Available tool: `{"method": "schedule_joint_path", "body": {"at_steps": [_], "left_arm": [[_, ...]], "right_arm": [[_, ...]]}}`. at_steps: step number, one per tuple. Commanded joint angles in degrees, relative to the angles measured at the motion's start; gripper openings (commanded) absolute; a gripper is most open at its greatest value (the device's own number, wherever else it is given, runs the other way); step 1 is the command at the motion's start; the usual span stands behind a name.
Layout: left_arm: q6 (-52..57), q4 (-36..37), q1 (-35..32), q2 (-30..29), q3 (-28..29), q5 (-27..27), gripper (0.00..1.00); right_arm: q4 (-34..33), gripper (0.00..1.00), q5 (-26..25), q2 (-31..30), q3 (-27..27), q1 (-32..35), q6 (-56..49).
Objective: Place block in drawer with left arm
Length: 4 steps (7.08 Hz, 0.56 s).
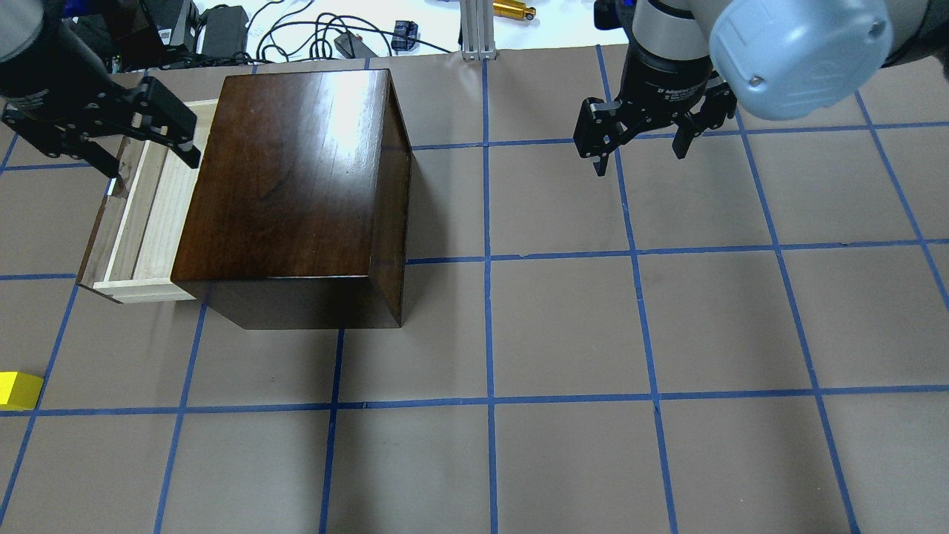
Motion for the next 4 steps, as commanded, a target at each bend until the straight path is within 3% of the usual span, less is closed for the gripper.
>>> {"method": "schedule_joint_path", "body": {"at_steps": [1,4], "left_arm": [[-5.73,3.96,-6.64,-0.93,-0.42,1.69,1.00],[-7.35,5.02,-8.24,-1.63,-0.42,3.80,1.00]], "right_arm": [[0.00,1.00,0.00,0.00,0.00,0.00,-0.03],[0.00,1.00,0.00,0.00,0.00,0.00,0.06]]}}
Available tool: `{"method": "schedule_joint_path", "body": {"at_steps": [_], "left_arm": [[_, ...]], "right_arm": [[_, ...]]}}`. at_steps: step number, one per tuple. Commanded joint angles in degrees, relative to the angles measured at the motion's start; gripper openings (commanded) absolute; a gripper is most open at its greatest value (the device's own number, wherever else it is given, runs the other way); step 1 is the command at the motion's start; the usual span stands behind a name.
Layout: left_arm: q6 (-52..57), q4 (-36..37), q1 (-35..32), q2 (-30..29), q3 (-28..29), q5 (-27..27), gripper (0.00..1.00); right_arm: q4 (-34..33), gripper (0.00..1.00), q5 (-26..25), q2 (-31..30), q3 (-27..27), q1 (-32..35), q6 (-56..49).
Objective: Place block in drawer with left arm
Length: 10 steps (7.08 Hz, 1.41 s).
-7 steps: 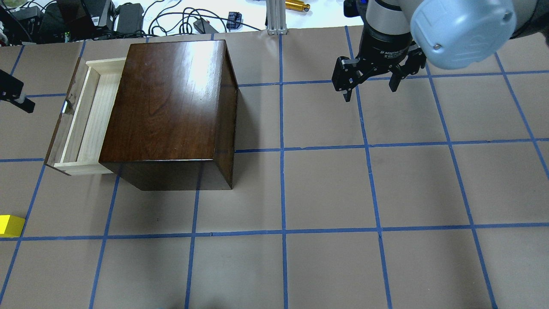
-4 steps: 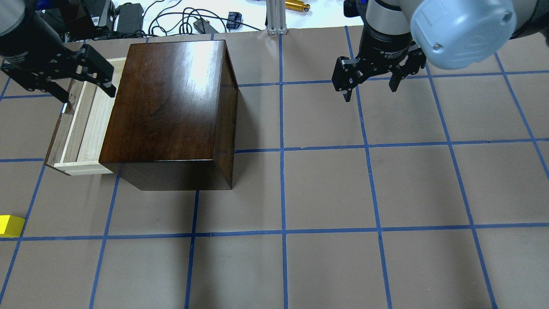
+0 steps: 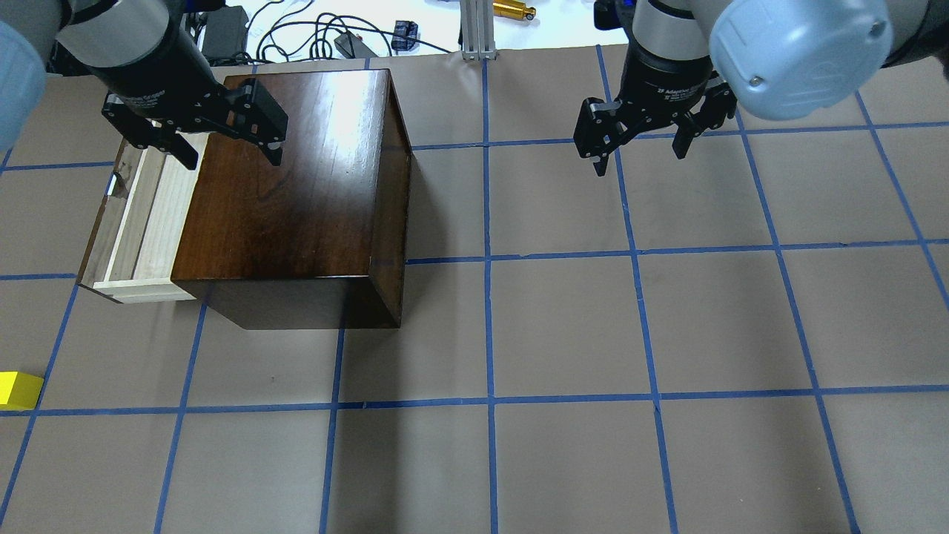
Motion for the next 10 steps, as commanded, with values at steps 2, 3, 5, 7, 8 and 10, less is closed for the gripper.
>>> {"method": "schedule_joint_path", "body": {"at_steps": [2,3,5,7,8,10], "left_arm": [[-0.43,0.77,-0.38,-0.14,-0.10,1.13,1.00],[-0.43,0.77,-0.38,-0.13,-0.10,1.13,1.00],[-0.25,0.77,-0.38,0.04,-0.02,1.13,1.00],[1.49,0.68,0.49,0.83,-0.10,1.21,1.00],[10.29,-0.10,3.02,1.88,-0.19,1.74,1.00],[18.59,-2.04,11.71,3.02,-0.10,3.22,1.00]], "right_arm": [[0.00,1.00,0.00,0.00,0.00,0.00,0.03],[0.00,1.00,0.00,0.00,0.00,0.00,-0.05],[0.00,1.00,0.09,0.00,0.00,0.00,-0.06],[0.00,1.00,0.00,0.00,0.00,0.00,0.03],[0.00,1.00,0.00,0.00,0.00,0.00,0.03],[0.00,1.00,0.00,0.00,0.00,0.00,0.03]]}}
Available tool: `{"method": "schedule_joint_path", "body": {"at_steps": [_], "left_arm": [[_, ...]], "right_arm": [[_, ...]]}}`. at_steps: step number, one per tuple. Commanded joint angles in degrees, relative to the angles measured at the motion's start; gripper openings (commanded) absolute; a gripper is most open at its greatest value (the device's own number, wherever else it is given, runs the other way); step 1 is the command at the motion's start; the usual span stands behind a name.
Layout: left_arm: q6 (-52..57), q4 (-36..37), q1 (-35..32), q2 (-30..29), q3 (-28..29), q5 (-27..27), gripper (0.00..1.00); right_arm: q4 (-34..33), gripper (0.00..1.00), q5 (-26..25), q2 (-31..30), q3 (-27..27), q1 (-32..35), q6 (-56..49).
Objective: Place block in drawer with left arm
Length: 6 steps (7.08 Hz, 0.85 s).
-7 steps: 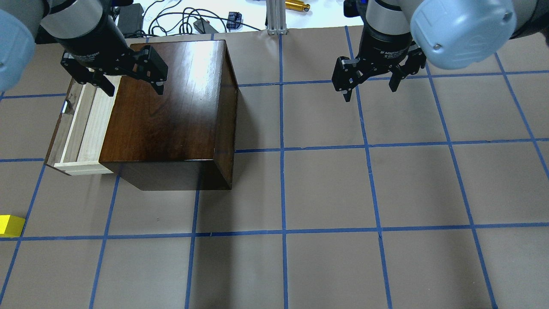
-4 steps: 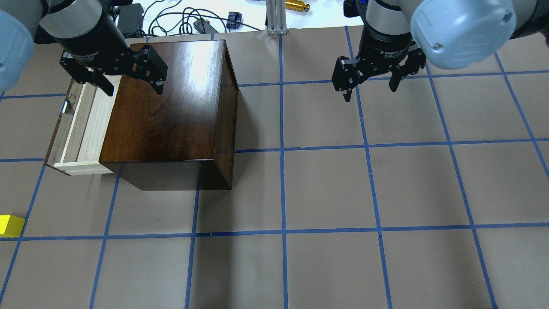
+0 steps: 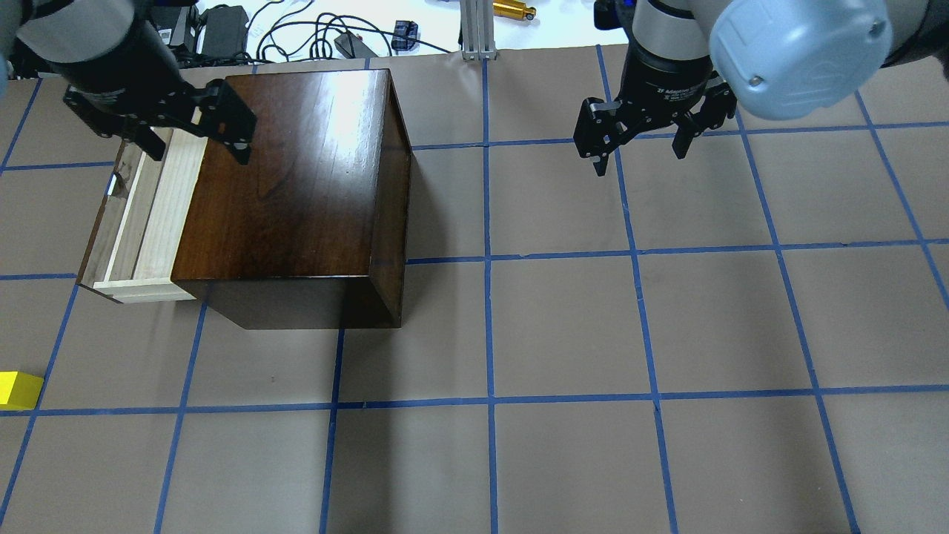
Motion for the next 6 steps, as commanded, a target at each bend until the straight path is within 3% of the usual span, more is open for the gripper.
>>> {"method": "schedule_joint_path", "body": {"at_steps": [1,3,4,6], "left_arm": [[12.69,-1.32,9.16,0.99,0.28,1.11,1.00],[25.79,-2.64,16.20,1.08,0.19,1.29,1.00],[26.90,-3.51,19.89,1.17,0.02,1.38,1.00],[46.49,-4.75,31.20,-0.23,-0.60,1.20,1.00]], "right_arm": [[0.00,1.00,0.00,0.00,0.00,0.00,0.04],[0.00,1.00,0.00,0.00,0.00,0.00,-0.05],[0.00,1.00,0.00,0.00,0.00,0.00,-0.05],[0.00,1.00,0.00,0.00,0.00,0.00,-0.05]]}}
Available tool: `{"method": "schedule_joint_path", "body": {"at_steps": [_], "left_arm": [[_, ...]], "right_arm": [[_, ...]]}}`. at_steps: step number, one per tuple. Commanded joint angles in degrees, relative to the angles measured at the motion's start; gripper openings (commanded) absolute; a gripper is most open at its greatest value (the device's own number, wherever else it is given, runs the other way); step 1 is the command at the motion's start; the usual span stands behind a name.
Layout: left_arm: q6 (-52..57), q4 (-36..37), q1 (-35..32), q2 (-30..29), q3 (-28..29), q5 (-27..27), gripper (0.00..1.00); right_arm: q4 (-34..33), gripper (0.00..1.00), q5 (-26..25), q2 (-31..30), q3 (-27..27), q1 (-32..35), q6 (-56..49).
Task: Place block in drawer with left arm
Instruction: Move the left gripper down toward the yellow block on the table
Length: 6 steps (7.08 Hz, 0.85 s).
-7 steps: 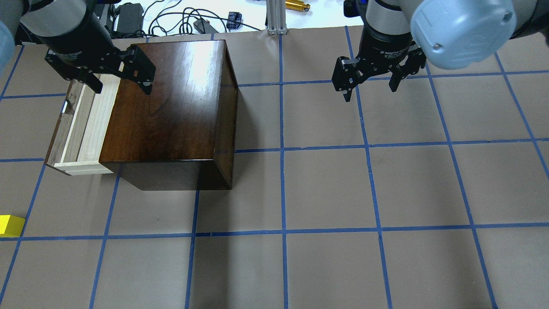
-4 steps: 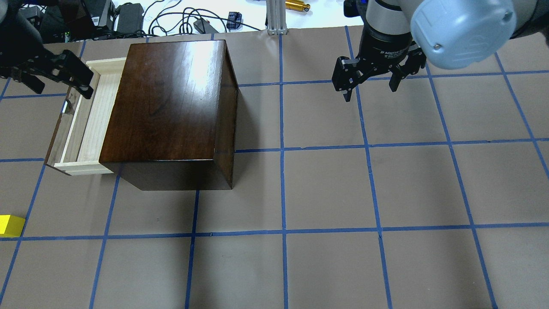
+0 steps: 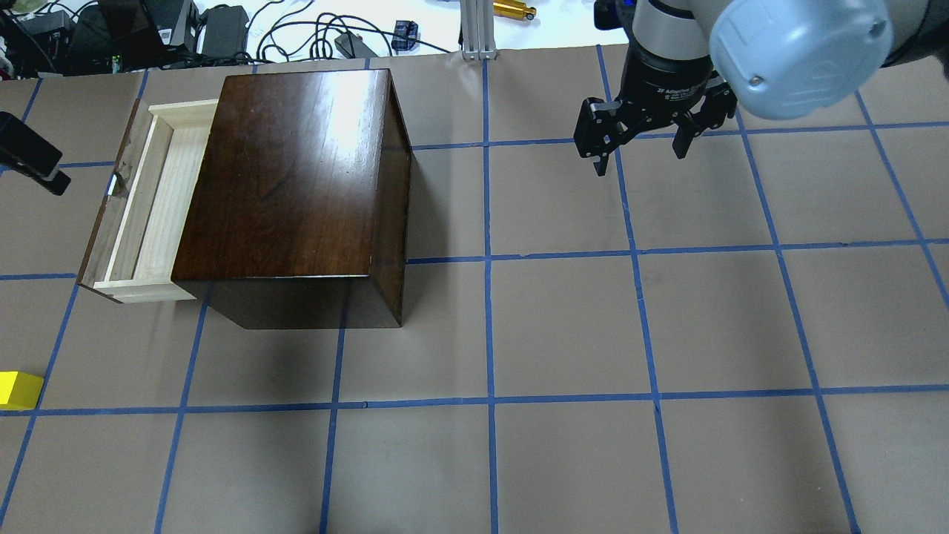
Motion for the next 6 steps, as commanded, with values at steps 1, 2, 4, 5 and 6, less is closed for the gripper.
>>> {"method": "schedule_joint_path", "body": {"at_steps": [1,2,4,5,6], "left_arm": [[22.36,0.24,12.41,-1.85,-2.67,-0.21,1.00],[30.82,3.38,16.21,-2.64,-6.26,-0.12,1.00],[55.49,17.93,21.14,-3.79,-14.78,-0.12,1.00],[64.39,24.44,24.04,-4.66,-19.17,-0.30,1.00],[74.75,29.29,25.29,-5.80,-22.17,-0.64,1.00]], "right_arm": [[0.00,1.00,0.00,0.00,0.00,0.00,0.00],[0.00,1.00,0.00,0.00,0.00,0.00,0.09],[0.00,1.00,0.00,0.00,0.00,0.00,0.09],[0.00,1.00,0.00,0.00,0.00,0.00,0.00],[0.00,1.00,0.00,0.00,0.00,0.00,0.00]]}}
